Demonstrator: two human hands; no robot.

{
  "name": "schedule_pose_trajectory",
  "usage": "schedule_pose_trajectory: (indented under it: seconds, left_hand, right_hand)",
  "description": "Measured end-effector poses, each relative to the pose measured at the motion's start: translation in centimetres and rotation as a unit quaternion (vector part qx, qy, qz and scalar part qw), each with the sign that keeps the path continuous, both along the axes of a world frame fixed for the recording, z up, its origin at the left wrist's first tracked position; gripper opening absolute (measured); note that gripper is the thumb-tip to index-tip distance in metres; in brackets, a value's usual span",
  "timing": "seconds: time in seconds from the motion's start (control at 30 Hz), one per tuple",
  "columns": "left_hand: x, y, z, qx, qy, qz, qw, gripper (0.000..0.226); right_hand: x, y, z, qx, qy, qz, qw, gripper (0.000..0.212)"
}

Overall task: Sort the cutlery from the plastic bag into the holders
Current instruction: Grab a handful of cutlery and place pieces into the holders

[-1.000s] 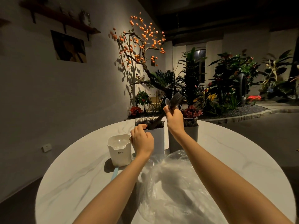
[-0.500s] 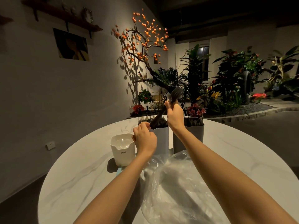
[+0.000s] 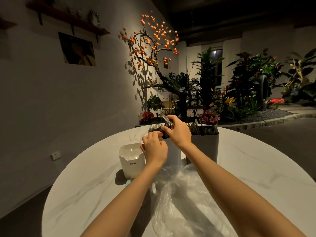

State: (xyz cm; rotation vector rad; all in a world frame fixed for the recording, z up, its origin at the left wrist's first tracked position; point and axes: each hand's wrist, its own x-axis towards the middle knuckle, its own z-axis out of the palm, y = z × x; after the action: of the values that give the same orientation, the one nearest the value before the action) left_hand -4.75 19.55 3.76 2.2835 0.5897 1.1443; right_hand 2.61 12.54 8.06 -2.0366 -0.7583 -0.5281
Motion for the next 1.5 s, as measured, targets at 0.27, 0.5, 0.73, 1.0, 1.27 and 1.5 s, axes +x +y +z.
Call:
schedule_pose_trajectory:
  seconds: [0.27,0.5,0.73,1.0,1.27,1.5]
  left_hand:
    - [0.2,0.1,0.2,-0.043,-0.046,-0.021,0.998,0.023]
    - [-0.4,0.0,0.5,-0.066,-0.042,-0.030,0.996,0.018]
    - [-0.7,-0.4,0.3,-0.083,-0.094,-0.044,0.991,0.030]
    - [-2.1,-1.6,0.5,-0.097,-0.122,-0.069,0.985,0.019]
    - [-4.5,0.0,0.8,-0.161,-0.127,-0.054,0.977,0.009]
    - [-6.4,4.1,0.6,-0.171,-0.141,0.012,0.975,0.013]
  right_hand:
    - [-0.3,-0.4,-0.3,-0.061,-0.057,-0.004,0.997,0.018]
    - [-1.1,-0.7,-0.5,-0.155,-0.102,-0.021,0.982,0.023]
    - [-2.3,-1.6,-2.6,-0.098,-0.088,0.023,0.991,0.016]
    - [-3.5,-2.7,-2.8,-0.085,-0.063,0.087,0.991,0.015]
    - [-4.5,-0.5,-3.5,-0.108,-0.060,0.145,0.982,0.010]
    - [-5.7,2.4,-4.5,-0.136,-0.032,0.117,0.983,0.026]
